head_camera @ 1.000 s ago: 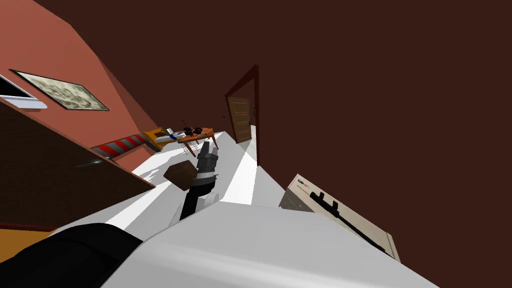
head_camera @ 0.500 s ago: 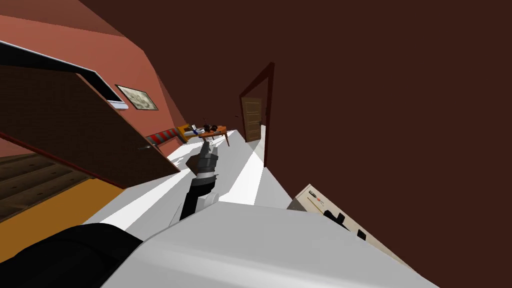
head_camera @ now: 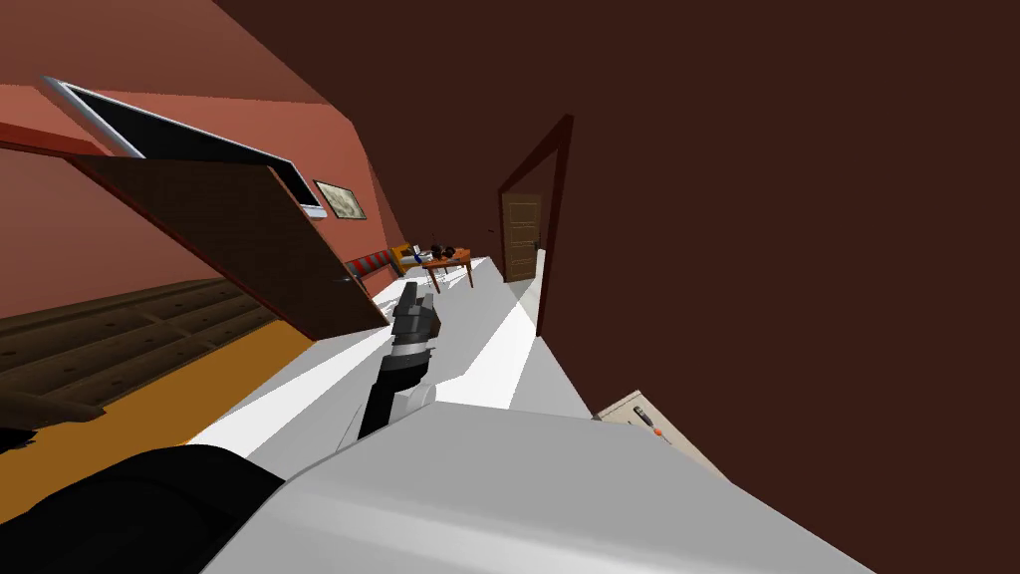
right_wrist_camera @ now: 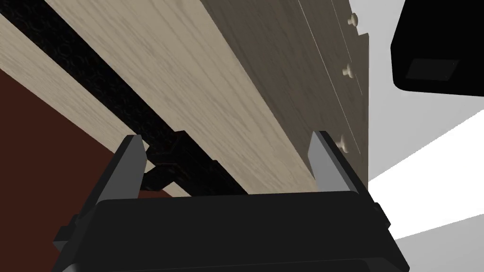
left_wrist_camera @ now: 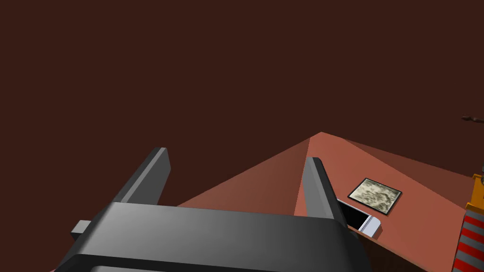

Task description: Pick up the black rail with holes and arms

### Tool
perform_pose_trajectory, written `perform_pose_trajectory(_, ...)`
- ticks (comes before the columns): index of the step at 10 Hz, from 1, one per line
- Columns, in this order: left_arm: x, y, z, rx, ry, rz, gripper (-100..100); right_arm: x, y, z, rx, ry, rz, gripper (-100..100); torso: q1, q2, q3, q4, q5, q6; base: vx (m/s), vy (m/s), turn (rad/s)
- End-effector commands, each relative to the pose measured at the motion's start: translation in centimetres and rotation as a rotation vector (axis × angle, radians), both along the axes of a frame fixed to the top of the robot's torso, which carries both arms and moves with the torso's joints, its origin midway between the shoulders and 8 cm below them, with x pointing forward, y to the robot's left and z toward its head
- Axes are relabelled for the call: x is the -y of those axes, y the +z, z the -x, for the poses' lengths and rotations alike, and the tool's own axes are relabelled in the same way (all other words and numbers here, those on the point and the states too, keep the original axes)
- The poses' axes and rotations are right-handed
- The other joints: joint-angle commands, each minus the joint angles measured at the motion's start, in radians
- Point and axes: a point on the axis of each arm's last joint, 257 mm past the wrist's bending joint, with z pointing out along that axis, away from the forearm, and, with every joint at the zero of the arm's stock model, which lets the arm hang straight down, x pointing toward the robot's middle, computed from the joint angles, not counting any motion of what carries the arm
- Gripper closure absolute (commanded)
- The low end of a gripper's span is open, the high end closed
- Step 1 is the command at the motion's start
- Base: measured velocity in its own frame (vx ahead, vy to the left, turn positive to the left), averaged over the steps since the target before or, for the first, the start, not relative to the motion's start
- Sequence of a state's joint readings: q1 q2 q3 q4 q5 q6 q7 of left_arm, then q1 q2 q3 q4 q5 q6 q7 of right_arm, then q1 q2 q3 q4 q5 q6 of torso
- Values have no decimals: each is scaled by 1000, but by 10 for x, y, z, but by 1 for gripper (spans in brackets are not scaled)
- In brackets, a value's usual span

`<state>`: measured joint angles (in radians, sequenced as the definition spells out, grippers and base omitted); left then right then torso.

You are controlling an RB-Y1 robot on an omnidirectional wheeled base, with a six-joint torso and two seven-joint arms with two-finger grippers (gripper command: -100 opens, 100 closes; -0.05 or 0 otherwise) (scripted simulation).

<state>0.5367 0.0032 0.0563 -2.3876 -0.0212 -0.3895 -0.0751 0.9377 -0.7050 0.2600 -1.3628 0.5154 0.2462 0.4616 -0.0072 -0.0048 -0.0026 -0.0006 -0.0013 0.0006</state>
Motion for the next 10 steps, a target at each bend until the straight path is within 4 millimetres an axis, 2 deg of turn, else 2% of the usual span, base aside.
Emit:
perform_pose_trajectory(1, 0, 0, 0, 0, 0, 0, 0, 11, 1, 17, -45, 17, 12, -100, 0, 0, 0, 0, 0, 0, 58, -130, 327)
perform_pose_trajectory(4, 0, 0, 0, 0, 0, 0, 0, 12, -2, 36, -87, 35, 1, -100, -2, -2, -1, 0, -1, 0, 49, -138, 291)
perform_pose_trajectory(5, 0, 0, 0, 0, 0, 0, 0, 8, -5, 38, -92, 37, -11, -100, -1, 0, 0, 0, -1, 1, 23, -111, 181)
perform_pose_trajectory(6, 0, 0, 0, 0, 0, 0, 0, -6, -12, 37, -88, 38, -42, -100, 0, 0, 0, 0, 0, 1, 37, -117, 238)
perform_pose_trajectory(7, 0, 0, 0, 0, 0, 0, 0, 1, -9, 35, -89, 38, -25, -100, 0, -1, -1, 0, 0, 1, 19, -60, 60)
perform_pose_trajectory(8, 0, 0, 0, 0, 0, 0, 0, -1, -9, 35, -88, 38, -29, 0, 4, 0, 0, 0, 0, 2, 3, -12, -7)
perform_pose_trajectory(9, 0, 0, 0, 0, 0, 0, 0, -1, -16, 31, -86, 30, -27, -100, 7, 1, 0, 0, 1, 2, -24, -18, 54)
perform_pose_trajectory(10, 0, 0, 0, 0, 0, 0, 0, -2, -21, 29, -84, 25, -27, -100, 7, 2, 1, 0, 1, 1, -47, -23, 76)
